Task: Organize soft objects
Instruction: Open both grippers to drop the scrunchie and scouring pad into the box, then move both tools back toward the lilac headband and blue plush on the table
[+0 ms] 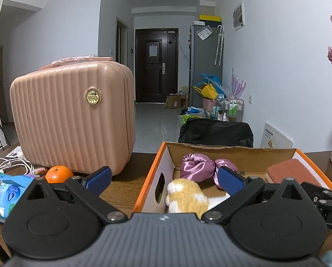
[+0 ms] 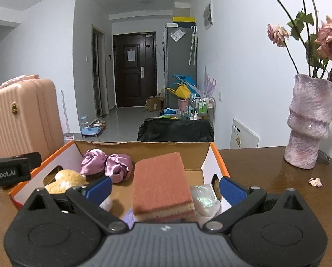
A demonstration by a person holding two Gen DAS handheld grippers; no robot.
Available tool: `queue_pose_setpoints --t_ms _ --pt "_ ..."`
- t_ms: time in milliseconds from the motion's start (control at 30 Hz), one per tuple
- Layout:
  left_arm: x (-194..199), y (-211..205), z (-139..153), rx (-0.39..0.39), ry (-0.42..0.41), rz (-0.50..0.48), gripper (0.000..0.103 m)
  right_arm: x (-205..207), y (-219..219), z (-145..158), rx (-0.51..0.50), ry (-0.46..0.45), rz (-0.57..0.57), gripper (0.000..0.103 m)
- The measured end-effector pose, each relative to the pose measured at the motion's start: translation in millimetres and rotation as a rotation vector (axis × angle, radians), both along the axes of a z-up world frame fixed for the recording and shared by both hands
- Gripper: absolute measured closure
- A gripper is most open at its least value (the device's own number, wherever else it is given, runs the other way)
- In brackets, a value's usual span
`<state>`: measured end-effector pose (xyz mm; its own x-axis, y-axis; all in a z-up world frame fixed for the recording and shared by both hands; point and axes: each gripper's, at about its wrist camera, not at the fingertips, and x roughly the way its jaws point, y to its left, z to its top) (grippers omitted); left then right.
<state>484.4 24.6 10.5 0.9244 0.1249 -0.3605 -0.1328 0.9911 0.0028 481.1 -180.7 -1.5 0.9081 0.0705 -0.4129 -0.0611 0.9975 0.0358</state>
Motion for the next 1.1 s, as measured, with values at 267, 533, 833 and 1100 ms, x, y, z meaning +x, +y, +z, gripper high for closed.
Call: queue_pose_setpoints --t_ms 267,533,833,1100 --pt "-31.3 -2.2 -1.3 0.015 0.001 -0.028 0.0 -33.1 -7.1 0.9 -0.018 -0.015 0.016 0.0" --pt "-62.6 -5.7 -3.5 0.018 0.018 -0.08 0.0 -64.5 -17.3 -1.8 -0.034 -0.013 0.036 0.0" --pt "-95.0 -8.8 -8.2 0.018 0.033 -0.12 0.0 -99.0 -25.8 -10.7 -0.064 -0.012 0.056 0.0" --pt "-119.1 -14.1 -15.2 0.029 0.065 -0.151 0.0 -127.3 -31.2 -19.3 -0.098 -0.01 0.071 0.0"
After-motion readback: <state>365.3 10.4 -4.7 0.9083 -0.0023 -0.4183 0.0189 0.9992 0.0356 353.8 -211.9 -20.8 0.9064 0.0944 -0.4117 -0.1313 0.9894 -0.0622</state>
